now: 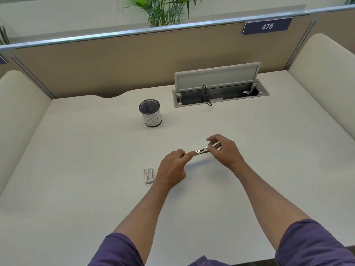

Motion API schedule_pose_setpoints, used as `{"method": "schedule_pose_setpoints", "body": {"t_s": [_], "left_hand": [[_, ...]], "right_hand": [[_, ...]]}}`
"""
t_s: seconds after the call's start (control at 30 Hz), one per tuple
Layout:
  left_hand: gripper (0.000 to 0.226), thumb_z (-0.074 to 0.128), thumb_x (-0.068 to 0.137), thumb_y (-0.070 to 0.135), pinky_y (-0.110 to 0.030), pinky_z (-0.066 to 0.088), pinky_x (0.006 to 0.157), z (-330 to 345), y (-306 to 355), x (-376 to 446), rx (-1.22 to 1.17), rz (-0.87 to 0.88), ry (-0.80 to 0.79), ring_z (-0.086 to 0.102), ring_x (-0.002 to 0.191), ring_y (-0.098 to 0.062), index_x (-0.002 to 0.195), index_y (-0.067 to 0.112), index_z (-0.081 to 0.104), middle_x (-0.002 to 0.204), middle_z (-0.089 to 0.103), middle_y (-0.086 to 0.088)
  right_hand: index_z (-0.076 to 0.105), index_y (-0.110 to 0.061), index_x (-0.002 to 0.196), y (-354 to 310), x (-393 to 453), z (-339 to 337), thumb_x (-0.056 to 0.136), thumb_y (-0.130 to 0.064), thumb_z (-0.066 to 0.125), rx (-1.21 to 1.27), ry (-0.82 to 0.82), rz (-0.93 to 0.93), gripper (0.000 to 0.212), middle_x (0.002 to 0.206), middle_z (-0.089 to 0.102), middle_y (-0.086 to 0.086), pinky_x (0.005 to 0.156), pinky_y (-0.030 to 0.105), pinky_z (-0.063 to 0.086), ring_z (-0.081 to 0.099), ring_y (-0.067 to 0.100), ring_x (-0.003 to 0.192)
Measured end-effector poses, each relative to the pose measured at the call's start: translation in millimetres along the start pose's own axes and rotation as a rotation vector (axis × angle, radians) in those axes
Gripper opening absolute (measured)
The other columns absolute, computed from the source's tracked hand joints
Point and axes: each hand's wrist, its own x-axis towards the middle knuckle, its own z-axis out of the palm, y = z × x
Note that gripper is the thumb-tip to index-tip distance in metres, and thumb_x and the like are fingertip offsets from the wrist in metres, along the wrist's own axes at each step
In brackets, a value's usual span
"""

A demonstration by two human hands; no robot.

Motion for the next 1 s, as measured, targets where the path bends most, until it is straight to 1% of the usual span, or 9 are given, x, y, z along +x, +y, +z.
{"method": "schedule_pose_setpoints", "body": {"t_s": [0.1,0.27,0.37,0.43,0.57,0.67,0.83,0.9,1.0], "left_hand": [[0.069,0.048,0.067,-0.006,-0.029,0.032,0.052,-2,4,2,0.064,0.006,0.031,0.046,0.059,-0.026,0.124,0.028,0.067,0.082,0.056,-0.004],[0.063,0.048,0.081,0.000,-0.029,0.035,0.053,-7,5,7,0.033,-0.071,-0.097,0.053,0.069,-0.024,0.128,0.041,0.056,0.090,0.056,0.002],[0.032,0.062,0.093,0.019,-0.032,0.048,0.062,-10,0,12,-0.214,-0.204,-0.208,0.061,0.082,-0.019,0.114,0.043,0.057,0.095,0.061,0.010],[0.018,0.076,0.084,0.028,-0.034,0.054,0.071,-14,-6,15,-0.459,-0.356,-0.211,0.063,0.084,-0.012,0.099,0.037,0.069,0.092,0.067,0.013],[0.020,0.090,0.065,0.032,-0.025,0.054,0.062,-20,-16,19,-0.706,-0.553,-0.168,0.066,0.068,-0.007,0.075,0.027,0.074,0.076,0.073,0.010],[0.027,0.093,0.063,0.023,-0.031,0.059,0.064,-23,-20,22,-0.941,-0.670,-0.046,0.066,0.059,-0.014,0.083,0.020,0.075,0.077,0.076,-0.006],[0.060,0.092,0.067,0.020,-0.037,0.060,0.083,-19,-8,16,-1.295,-0.743,-0.008,0.076,0.083,-0.021,0.119,0.009,0.064,0.090,0.079,-0.013],[0.057,0.090,0.072,0.016,-0.033,0.057,0.088,-14,3,13,-1.334,-0.702,-0.092,0.076,0.094,-0.021,0.122,0.008,0.065,0.097,0.079,-0.011],[0.039,0.081,0.081,0.002,-0.032,0.058,0.086,-6,15,7,-1.356,-0.655,-0.148,0.073,0.091,-0.020,0.118,0.009,0.072,0.103,0.078,-0.014]], "right_hand": [[0.073,-0.030,0.099,-1,-1,0,0.088,-0.020,0.059,0.196,-0.093,0.168,0.020,0.092,0.075,-0.007,0.068,0.026,0.053,0.074,0.008,0.076],[0.078,-0.021,0.103,5,-6,0,0.092,-0.012,0.069,0.326,-0.176,0.146,0.017,0.087,0.071,0.005,0.072,0.027,0.051,0.065,0.015,0.072],[0.079,-0.016,0.106,9,-8,-4,0.088,-0.007,0.076,0.339,-0.177,0.106,0.020,0.079,0.064,0.007,0.074,0.027,0.049,0.059,0.016,0.069],[0.080,-0.015,0.104,10,-7,-7,0.087,-0.007,0.078,0.351,-0.175,0.092,0.020,0.076,0.066,0.007,0.072,0.026,0.050,0.060,0.014,0.064],[0.081,-0.022,0.096,12,-6,-12,0.084,-0.013,0.082,0.290,-0.182,0.070,0.015,0.067,0.065,0.011,0.066,0.027,0.051,0.059,0.014,0.058],[0.082,-0.026,0.092,12,-8,-12,0.083,-0.021,0.084,0.260,-0.203,0.052,0.010,0.080,0.070,0.024,0.065,0.031,0.051,0.058,0.016,0.060],[0.081,-0.022,0.084,-6,-9,-2,0.079,-0.026,0.087,0.258,-0.236,-0.003,0.009,0.085,0.076,0.008,0.058,0.024,0.051,0.056,0.011,0.059],[0.080,-0.018,0.082,-16,-7,4,0.079,-0.024,0.087,0.236,-0.219,-0.046,0.010,0.081,0.075,0.004,0.055,0.023,0.052,0.057,0.010,0.061],[0.080,-0.014,0.079,-28,-3,11,0.078,-0.024,0.088,0.207,-0.174,-0.061,0.012,0.076,0.075,0.006,0.054,0.027,0.054,0.059,0.012,0.061]]}}
